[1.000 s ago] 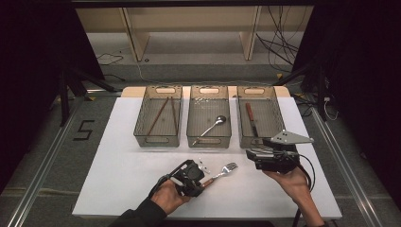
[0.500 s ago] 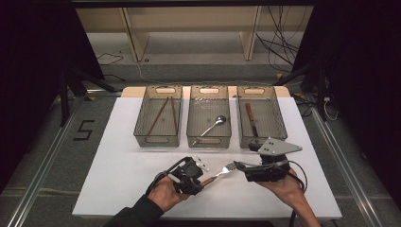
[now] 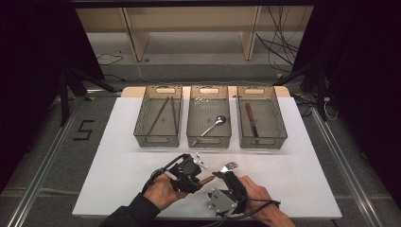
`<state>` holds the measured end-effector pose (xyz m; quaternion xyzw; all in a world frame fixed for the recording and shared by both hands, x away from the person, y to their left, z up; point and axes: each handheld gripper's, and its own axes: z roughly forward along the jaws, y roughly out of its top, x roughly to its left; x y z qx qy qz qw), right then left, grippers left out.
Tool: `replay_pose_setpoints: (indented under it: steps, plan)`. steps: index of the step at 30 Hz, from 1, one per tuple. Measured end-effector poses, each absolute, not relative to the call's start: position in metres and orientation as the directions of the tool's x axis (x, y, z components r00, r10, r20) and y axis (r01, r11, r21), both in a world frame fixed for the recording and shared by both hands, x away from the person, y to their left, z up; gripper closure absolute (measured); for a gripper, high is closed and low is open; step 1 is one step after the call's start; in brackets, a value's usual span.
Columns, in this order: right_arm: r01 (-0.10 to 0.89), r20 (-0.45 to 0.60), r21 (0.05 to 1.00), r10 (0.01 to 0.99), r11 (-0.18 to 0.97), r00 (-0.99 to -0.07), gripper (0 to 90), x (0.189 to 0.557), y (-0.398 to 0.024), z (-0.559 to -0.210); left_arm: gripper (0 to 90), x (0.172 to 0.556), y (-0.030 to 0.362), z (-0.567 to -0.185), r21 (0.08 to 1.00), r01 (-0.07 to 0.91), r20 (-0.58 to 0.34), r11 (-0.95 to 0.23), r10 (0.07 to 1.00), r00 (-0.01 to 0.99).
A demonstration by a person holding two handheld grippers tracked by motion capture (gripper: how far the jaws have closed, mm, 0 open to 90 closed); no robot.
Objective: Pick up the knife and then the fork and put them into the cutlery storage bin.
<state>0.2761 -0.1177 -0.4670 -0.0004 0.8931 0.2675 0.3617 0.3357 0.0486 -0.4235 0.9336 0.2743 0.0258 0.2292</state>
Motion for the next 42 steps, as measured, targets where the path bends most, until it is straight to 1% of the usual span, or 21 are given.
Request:
replay_pose_setpoints:
  steps: [1,2,3,4,5,6,7,9,13,21,28,29,31,32,33,36,37,38,39,40,42]
  plan:
    - [-0.194,-0.646,0.478,0.193,0.857,-0.738,36.0,0.276,-0.118,-0.467,75.6,0.335,0.048,-0.423,0.448,0.501,-0.083,-0.74,0.524,0.848]
    - [-0.223,-0.682,0.443,0.164,0.868,-0.713,38.6,0.276,-0.114,-0.471,75.6,0.335,0.048,-0.424,0.443,0.502,-0.085,-0.743,0.522,0.848]
    - [-0.289,-0.727,0.382,0.093,0.878,-0.68,43.6,0.278,-0.113,-0.473,75.6,0.335,0.047,-0.424,0.438,0.499,-0.085,-0.747,0.518,0.851]
    - [-0.297,-0.745,0.367,0.086,0.881,-0.662,47.7,0.277,-0.11,-0.475,75.6,0.334,0.047,-0.424,0.441,0.5,-0.086,-0.746,0.519,0.85]
    - [-0.284,-0.754,0.377,0.114,0.882,-0.647,50.1,0.277,-0.108,-0.477,75.6,0.334,0.047,-0.424,0.436,0.501,-0.088,-0.747,0.519,0.85]
    - [-0.283,-0.758,0.361,0.103,0.888,-0.644,52.6,0.277,-0.106,-0.478,75.6,0.334,0.047,-0.424,0.436,0.498,-0.087,-0.75,0.516,0.852]
    - [-0.282,-0.767,0.357,0.106,0.891,-0.633,57.6,0.277,-0.105,-0.48,75.5,0.334,0.046,-0.424,0.438,0.497,-0.089,-0.749,0.514,0.853]
    - [-0.299,-0.776,0.33,0.077,0.895,-0.626,61.1,0.277,-0.105,-0.48,75.5,0.332,0.045,-0.424,0.437,0.498,-0.09,-0.749,0.514,0.853]
    - [-0.321,-0.799,0.286,0.04,0.903,-0.599,72.0,0.274,-0.103,-0.482,75.5,0.333,0.046,-0.422,0.445,0.499,-0.089,-0.744,0.518,0.851]
    - [-0.355,-0.837,0.216,-0.015,0.91,-0.547,80.9,0.268,-0.102,-0.484,75.3,0.334,0.051,-0.415,0.47,0.511,-0.113,-0.72,0.525,0.844]
    - [-0.385,-0.87,0.17,-0.045,0.907,-0.491,81.3,0.266,-0.102,-0.479,74.0,0.334,0.054,-0.408,0.493,0.514,-0.131,-0.702,0.523,0.842]
    - [-0.386,-0.875,0.161,-0.049,0.908,-0.482,81.3,0.265,-0.103,-0.477,72.8,0.334,0.056,-0.406,0.503,0.517,-0.136,-0.693,0.527,0.839]
    - [-0.392,-0.888,0.148,-0.052,0.908,-0.457,81.3,0.264,-0.104,-0.475,64.5,0.336,0.06,-0.401,0.518,0.526,-0.143,-0.674,0.539,0.83]
    - [-0.386,-0.896,0.139,-0.05,0.912,-0.442,81.3,0.264,-0.106,-0.472,55.3,0.337,0.063,-0.398,0.531,0.531,-0.145,-0.66,0.546,0.825]
    - [-0.386,-0.896,0.139,-0.05,0.912,-0.442,81.3,0.264,-0.106,-0.472,55.3,0.338,0.066,-0.395,0.55,0.539,-0.154,-0.638,0.557,0.816]
    - [-0.379,-0.906,0.121,-0.054,0.917,-0.42,81.3,0.266,-0.111,-0.471,44.0,0.341,0.08,-0.385,0.604,0.542,-0.164,-0.584,0.575,0.802]
    - [-0.359,-0.906,0.122,-0.044,0.925,-0.422,81.3,0.266,-0.114,-0.47,39.9,0.342,0.085,-0.382,0.622,0.543,-0.169,-0.564,0.58,0.797]
    - [-0.366,-0.91,0.105,-0.059,0.925,-0.41,81.4,0.269,-0.117,-0.468,38.0,0.342,0.091,-0.379,0.647,0.54,-0.177,-0.538,0.582,0.793]
    - [-0.358,-0.913,0.117,-0.042,0.926,-0.406,81.3,0.271,-0.121,-0.466,36.1,0.342,0.097,-0.375,0.669,0.533,-0.176,-0.517,0.587,0.79]
    - [-0.337,-0.913,0.119,-0.03,0.934,-0.407,81.3,0.273,-0.125,-0.463,32.2,0.342,0.103,-0.37,0.69,0.525,-0.169,-0.499,0.595,0.786]
    - [-0.304,-0.914,0.147,0.012,0.941,-0.406,81.3,0.28,-0.136,-0.455,29.7,0.34,0.116,-0.362,0.734,0.51,-0.175,-0.448,0.601,0.78]
